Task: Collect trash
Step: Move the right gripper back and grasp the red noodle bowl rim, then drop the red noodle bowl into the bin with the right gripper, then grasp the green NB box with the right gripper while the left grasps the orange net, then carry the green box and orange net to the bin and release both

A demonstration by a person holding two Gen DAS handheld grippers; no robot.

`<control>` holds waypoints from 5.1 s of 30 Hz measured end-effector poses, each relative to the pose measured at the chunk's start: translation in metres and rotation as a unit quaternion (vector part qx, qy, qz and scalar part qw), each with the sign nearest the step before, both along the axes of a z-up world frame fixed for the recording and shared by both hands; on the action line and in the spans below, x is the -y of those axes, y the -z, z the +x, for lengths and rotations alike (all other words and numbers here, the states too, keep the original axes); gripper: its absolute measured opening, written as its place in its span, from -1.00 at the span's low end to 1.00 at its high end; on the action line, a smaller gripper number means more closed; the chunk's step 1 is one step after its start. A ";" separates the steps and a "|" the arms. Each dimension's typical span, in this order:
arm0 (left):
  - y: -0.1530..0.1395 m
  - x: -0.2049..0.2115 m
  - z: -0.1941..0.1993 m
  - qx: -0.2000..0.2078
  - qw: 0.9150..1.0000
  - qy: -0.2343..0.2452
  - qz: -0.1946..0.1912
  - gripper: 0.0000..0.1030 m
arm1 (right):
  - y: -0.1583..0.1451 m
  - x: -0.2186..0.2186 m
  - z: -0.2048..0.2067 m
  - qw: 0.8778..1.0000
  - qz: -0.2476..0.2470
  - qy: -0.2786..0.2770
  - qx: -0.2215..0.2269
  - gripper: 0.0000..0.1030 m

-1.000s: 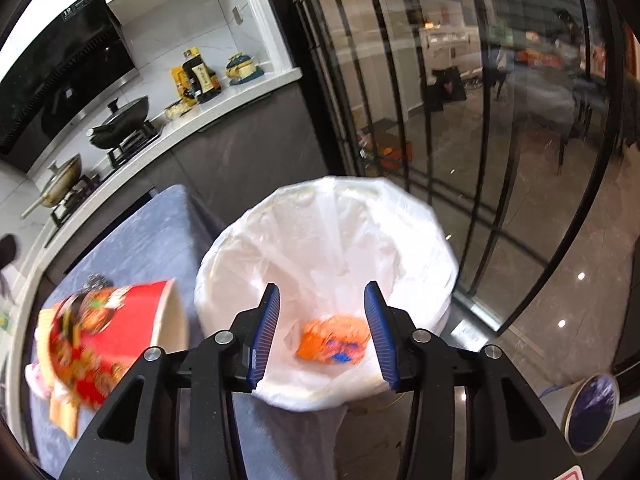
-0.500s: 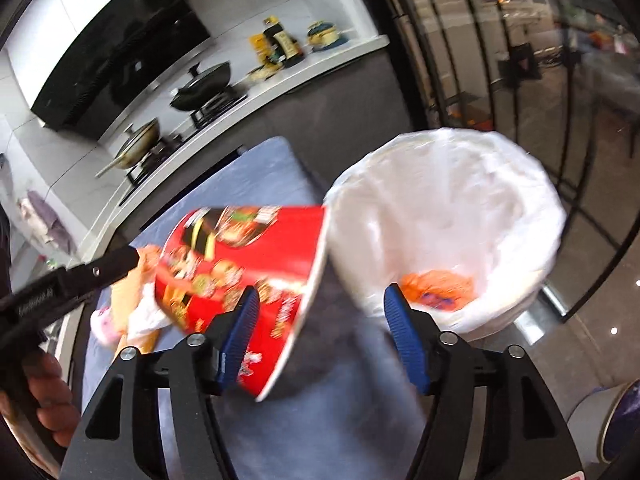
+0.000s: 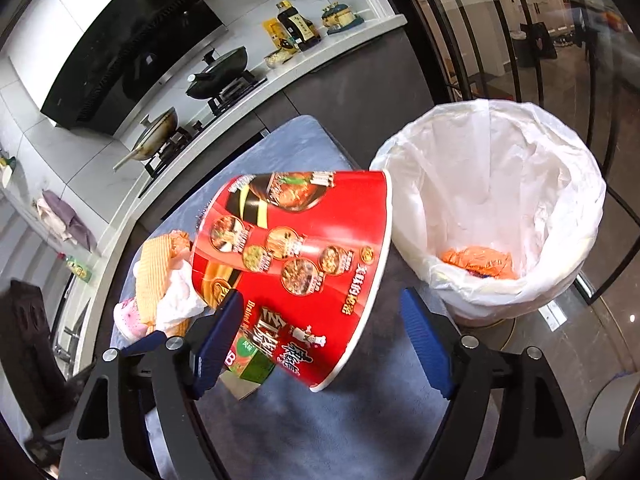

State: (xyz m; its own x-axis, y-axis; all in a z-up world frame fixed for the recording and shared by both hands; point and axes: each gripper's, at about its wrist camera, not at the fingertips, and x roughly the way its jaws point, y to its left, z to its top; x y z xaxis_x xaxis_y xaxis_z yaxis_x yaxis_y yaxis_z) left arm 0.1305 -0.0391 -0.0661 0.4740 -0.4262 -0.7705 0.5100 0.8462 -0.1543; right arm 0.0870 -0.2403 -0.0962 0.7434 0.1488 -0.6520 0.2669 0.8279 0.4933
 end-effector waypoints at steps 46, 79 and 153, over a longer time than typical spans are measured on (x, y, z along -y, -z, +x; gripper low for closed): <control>0.049 0.030 0.017 -0.028 0.999 0.025 0.038 0.24 | -0.009 0.085 0.017 0.992 -0.072 0.105 0.005 -0.45; 0.013 -0.098 0.038 -0.012 0.989 -0.148 0.014 0.48 | 0.026 -0.067 0.023 0.997 -0.055 -0.033 -0.033 0.39; -0.095 -0.030 -0.022 0.069 0.995 -0.004 -0.076 -0.80 | -0.055 -0.031 -0.022 0.993 -0.103 0.026 0.047 -0.26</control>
State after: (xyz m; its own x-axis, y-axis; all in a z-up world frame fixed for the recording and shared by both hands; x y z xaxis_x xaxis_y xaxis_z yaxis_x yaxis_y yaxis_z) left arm 0.1090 -0.0092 0.0292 0.5749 -0.5283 -0.6248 0.5289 0.8226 -0.2089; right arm 0.0655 -0.2090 -0.0414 0.8058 -0.0198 -0.5919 0.2718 0.9003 0.3399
